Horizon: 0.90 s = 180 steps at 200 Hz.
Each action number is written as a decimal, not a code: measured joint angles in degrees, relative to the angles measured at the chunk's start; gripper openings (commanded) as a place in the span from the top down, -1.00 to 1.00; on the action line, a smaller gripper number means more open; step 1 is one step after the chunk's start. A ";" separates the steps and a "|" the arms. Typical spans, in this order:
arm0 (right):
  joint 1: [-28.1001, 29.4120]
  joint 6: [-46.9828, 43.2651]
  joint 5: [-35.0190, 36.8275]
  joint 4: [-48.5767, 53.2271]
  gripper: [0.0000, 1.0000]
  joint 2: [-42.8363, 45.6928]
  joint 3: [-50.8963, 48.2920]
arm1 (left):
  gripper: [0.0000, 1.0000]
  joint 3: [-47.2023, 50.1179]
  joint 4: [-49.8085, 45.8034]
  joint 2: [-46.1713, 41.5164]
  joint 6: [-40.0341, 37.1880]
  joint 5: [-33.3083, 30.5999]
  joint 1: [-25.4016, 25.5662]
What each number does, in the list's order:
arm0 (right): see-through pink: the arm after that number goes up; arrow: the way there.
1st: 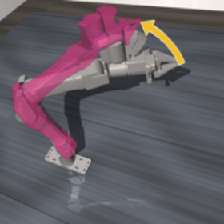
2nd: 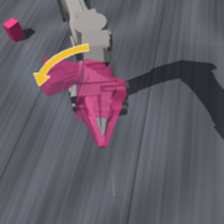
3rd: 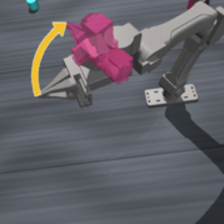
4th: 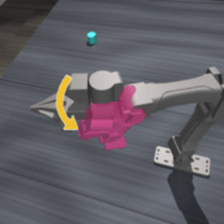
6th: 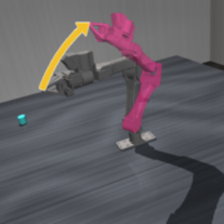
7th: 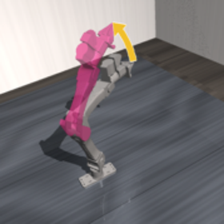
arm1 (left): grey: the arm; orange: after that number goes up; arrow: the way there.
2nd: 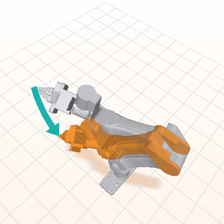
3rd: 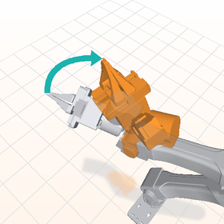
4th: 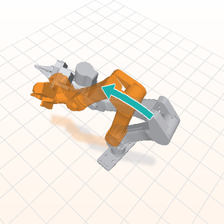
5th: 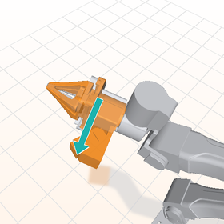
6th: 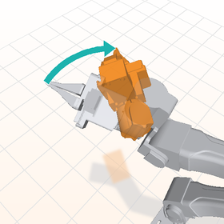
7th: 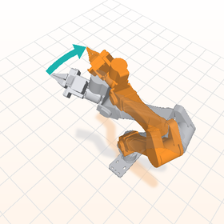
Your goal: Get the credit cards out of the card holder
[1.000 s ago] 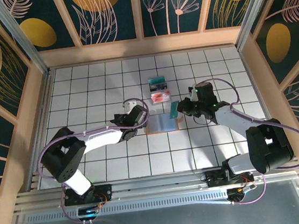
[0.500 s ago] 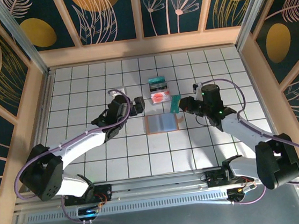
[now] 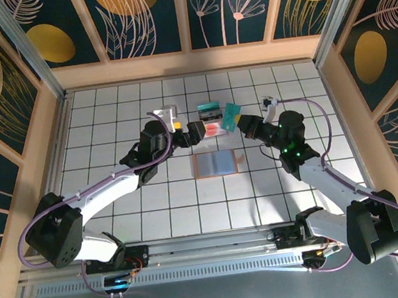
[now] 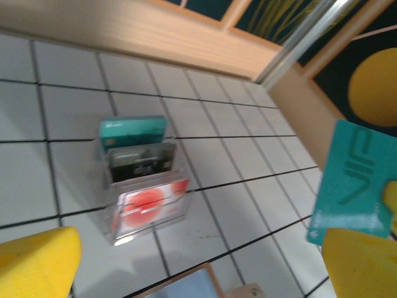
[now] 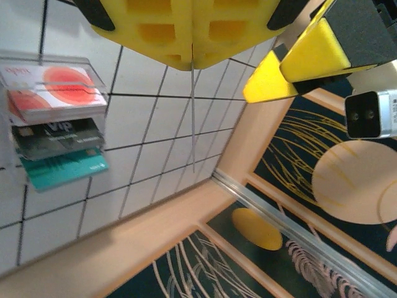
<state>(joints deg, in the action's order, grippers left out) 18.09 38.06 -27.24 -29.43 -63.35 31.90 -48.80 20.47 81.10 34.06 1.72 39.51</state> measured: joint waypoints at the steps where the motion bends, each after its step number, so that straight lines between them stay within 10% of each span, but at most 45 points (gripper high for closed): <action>1: 0.00 0.02 -0.09 -0.24 1.00 0.00 0.00 | -0.97 -0.02 0.09 0.02 0.00 0.11 0.00; 74: 0.00 2.49 -6.05 -10.29 1.00 -1.01 -1.11 | -0.77 -2.78 6.27 3.08 -0.79 14.58 -0.15; 180: 0.07 5.90 -13.20 -18.36 1.00 -3.56 -2.08 | 0.30 -6.56 13.11 8.50 1.64 26.12 -0.20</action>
<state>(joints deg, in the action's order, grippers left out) 18.15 43.97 -40.45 -47.79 -66.92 29.82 -55.35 33.58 89.60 35.70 27.83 39.31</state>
